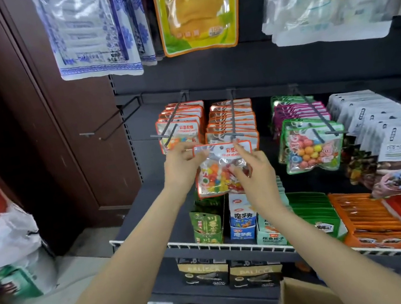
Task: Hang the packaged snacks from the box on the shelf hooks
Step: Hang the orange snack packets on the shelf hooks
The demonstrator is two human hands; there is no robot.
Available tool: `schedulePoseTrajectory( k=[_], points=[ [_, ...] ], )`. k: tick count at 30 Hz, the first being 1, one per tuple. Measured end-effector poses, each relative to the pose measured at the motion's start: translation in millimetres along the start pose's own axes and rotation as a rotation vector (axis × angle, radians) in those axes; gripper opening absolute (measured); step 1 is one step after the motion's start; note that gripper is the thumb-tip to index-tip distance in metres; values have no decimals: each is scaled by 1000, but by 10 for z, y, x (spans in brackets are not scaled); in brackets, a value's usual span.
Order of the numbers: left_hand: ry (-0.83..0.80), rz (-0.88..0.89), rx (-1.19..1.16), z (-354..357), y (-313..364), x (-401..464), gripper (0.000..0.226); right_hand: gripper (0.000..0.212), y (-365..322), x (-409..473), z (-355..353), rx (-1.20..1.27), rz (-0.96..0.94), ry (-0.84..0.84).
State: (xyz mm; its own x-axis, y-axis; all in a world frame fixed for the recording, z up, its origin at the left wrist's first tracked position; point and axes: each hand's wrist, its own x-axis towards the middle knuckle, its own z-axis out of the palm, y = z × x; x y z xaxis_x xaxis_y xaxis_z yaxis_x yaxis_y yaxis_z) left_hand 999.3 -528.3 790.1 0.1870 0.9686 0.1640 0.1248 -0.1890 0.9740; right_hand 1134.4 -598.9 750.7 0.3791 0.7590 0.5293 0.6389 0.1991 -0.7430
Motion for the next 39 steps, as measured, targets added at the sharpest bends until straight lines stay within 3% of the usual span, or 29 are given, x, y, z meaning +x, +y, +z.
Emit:
schedulePoseTrajectory(
  k=[7,18,33,39],
  points=[
    [-47,117,-7,41,-104,31,24,53,6,-69,11,5,-10,56],
    [264,329,57,-606,-453,49,22,54,-360,32,693,8,-113,-116],
    [224,308,85,-775,-442,351,28,53,-353,228,1017,-25,-33,-84],
    [264,279,297,-691,-497,670,32,57,-283,423,1134,-181,-37,-73]
  ],
)
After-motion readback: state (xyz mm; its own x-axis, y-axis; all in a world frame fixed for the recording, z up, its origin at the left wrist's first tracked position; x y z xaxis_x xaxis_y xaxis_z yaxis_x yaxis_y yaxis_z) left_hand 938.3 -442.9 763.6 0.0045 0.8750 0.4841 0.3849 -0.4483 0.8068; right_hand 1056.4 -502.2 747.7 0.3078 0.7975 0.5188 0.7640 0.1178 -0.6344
